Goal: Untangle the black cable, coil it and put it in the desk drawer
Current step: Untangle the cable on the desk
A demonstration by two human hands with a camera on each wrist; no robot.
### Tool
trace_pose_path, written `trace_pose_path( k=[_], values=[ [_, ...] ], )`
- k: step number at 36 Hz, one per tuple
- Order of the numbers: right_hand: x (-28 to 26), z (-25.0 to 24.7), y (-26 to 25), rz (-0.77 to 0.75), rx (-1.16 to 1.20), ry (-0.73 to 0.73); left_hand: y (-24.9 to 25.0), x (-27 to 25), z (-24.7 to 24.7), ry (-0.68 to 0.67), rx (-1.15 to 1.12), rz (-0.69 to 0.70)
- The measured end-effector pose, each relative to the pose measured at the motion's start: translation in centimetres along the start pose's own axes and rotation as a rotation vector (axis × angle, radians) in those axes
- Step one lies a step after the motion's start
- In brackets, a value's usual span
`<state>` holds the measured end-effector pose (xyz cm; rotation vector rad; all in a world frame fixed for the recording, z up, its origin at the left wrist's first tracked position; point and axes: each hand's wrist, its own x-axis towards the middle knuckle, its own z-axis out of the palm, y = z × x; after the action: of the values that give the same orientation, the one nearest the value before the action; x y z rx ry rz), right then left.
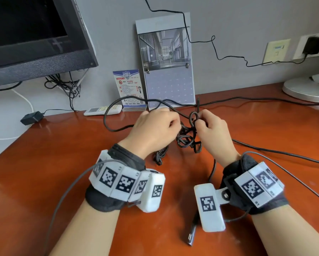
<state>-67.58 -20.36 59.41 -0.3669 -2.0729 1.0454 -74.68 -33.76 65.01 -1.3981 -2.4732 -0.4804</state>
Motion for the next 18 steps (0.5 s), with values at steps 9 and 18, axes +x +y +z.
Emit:
trace_pose_path(
  k=[9, 18],
  values=[
    [0.6, -0.8, 0.2, 0.035, -0.059, 0.007, -1.2, 0.5, -1.4, 0.241, -0.132, -0.125],
    [0.9, -1.9, 0.4, 0.073, -0.06, 0.013, -4.8, -0.4, -4.8, 0.522, -0.016, -0.439]
  ],
)
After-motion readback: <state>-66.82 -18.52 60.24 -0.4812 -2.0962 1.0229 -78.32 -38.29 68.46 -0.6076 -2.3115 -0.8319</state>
